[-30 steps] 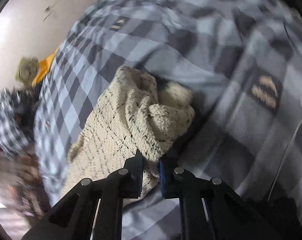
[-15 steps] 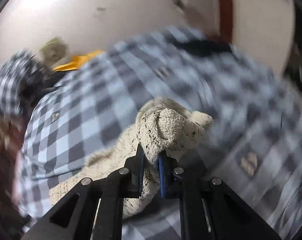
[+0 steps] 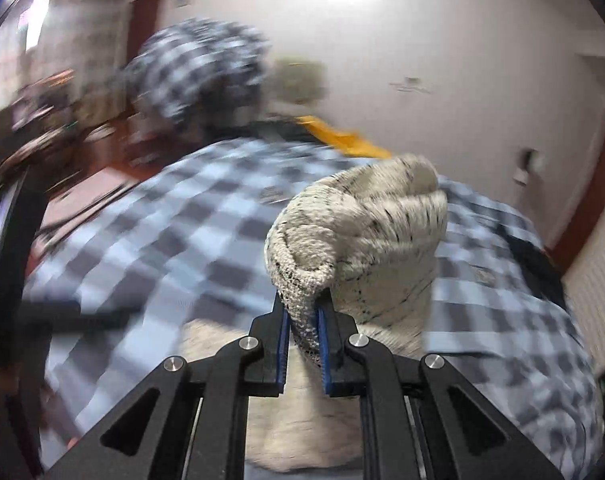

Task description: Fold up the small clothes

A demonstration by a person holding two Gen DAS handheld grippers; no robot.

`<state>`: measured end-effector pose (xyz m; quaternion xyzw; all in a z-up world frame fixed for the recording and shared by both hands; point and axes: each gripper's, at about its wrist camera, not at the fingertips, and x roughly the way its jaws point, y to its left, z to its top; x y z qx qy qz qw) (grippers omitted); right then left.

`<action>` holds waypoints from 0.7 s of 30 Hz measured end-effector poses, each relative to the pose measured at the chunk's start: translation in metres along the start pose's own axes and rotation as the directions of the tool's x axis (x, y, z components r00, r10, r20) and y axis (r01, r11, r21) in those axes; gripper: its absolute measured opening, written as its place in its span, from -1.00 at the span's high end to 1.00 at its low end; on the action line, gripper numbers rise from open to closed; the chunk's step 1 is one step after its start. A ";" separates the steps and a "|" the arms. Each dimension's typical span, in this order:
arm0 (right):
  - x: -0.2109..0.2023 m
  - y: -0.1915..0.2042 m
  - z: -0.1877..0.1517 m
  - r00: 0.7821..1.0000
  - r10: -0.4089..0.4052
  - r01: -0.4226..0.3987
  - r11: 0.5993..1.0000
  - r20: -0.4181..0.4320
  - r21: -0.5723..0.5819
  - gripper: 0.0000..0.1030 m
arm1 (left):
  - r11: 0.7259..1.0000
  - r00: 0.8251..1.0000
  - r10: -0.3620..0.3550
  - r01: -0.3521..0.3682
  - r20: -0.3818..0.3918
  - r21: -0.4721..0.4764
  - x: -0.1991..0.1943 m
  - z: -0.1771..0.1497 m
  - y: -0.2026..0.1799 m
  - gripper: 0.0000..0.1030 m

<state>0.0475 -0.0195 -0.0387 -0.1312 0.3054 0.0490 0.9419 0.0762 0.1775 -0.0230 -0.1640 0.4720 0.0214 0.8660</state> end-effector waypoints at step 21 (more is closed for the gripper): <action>0.016 -0.108 -0.062 0.783 0.602 -0.521 0.773 -0.156 0.363 0.14 | 0.906 0.914 -0.398 0.377 0.082 0.193 -0.027 -0.010 -0.088 -1.00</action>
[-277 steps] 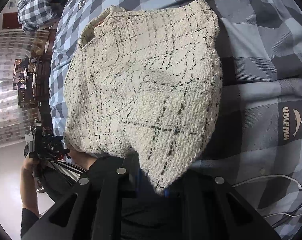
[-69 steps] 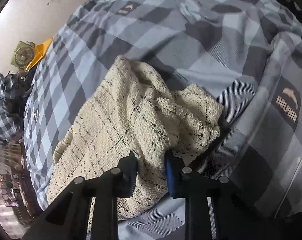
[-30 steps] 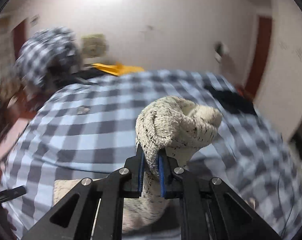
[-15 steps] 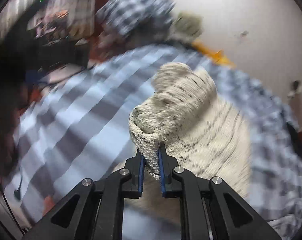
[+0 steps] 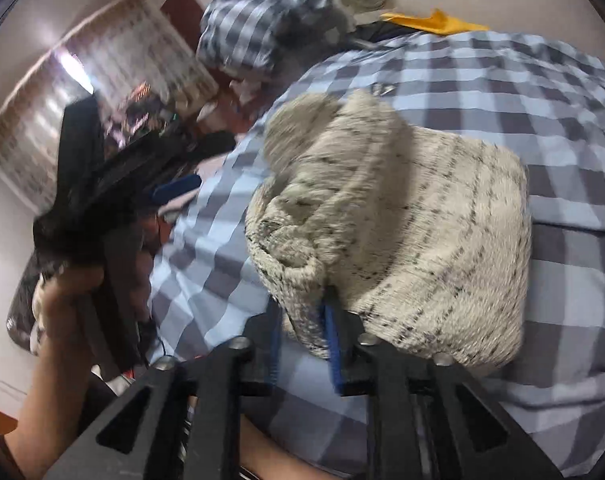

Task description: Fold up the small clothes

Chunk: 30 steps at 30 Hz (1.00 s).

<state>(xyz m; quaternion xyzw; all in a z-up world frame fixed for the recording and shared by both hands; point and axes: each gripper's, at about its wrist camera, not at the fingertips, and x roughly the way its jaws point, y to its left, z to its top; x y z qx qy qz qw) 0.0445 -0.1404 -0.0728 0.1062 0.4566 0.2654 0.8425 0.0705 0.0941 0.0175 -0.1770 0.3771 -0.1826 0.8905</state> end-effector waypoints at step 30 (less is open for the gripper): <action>0.099 0.015 -0.022 0.740 -0.673 0.603 0.647 0.024 -0.467 -0.95 | 0.982 0.988 0.060 -0.085 -0.145 -0.171 0.016 -0.019 0.045 -1.00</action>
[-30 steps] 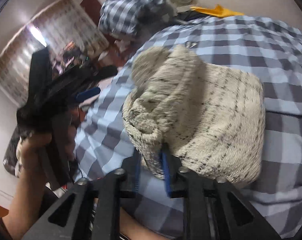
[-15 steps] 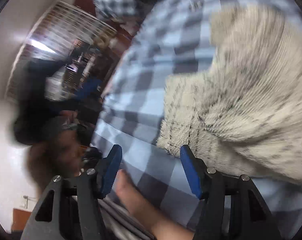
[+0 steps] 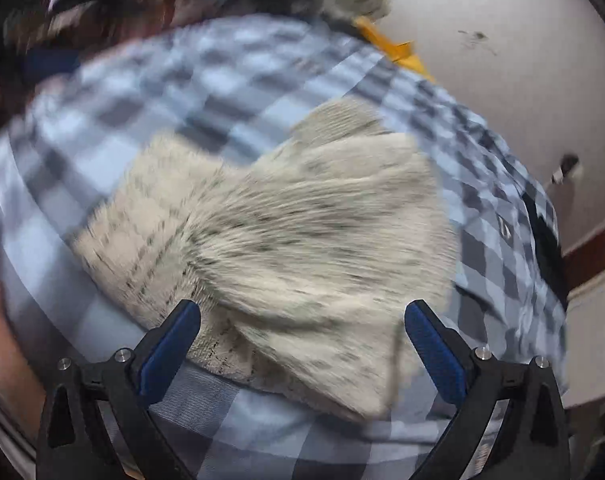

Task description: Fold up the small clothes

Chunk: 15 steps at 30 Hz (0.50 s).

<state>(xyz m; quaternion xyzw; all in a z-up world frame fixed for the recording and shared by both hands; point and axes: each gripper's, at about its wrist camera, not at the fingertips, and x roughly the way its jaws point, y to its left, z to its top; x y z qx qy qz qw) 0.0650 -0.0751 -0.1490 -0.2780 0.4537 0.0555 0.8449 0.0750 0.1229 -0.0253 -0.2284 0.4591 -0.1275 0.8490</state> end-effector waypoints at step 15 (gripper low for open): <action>-0.099 -0.108 0.002 0.954 0.126 -0.235 0.880 0.272 0.414 0.52 | 0.987 0.989 -0.036 0.059 0.146 -0.153 -0.044 0.023 0.035 -1.00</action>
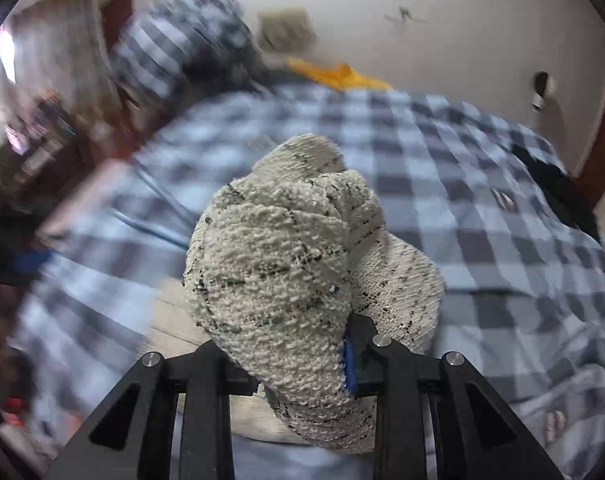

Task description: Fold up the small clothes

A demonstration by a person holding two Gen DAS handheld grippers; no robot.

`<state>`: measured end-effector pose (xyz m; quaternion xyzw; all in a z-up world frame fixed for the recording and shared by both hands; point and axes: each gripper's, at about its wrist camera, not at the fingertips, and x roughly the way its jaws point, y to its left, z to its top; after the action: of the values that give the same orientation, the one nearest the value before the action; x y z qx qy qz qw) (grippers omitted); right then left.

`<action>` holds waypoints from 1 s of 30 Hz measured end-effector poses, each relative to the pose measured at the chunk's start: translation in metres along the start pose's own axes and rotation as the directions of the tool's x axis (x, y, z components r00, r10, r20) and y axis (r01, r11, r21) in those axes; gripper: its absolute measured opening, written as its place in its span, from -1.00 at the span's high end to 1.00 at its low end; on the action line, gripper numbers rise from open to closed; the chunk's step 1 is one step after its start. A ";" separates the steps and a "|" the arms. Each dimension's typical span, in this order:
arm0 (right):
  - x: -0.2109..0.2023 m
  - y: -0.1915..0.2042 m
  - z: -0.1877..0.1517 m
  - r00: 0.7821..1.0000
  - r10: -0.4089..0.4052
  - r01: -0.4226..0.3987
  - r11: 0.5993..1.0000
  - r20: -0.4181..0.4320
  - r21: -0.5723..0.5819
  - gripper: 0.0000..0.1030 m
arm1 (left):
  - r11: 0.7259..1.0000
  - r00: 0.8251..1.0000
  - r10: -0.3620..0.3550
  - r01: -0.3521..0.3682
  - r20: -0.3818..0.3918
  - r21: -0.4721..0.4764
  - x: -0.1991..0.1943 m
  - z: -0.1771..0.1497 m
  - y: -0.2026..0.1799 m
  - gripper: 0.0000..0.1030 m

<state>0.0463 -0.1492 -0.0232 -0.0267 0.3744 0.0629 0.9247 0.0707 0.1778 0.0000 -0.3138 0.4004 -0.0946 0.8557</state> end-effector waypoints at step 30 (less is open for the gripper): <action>-0.037 -0.042 -0.050 0.997 0.050 -0.051 0.999 0.059 0.015 -0.80 | 0.961 0.980 0.077 -0.024 -0.182 0.277 0.056 -0.050 -0.052 -1.00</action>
<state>-0.0090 -0.1992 -0.0336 -0.0079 0.3481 0.0838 0.9337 0.0755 0.0909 -0.0274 -0.1720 0.4718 -0.1568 0.8505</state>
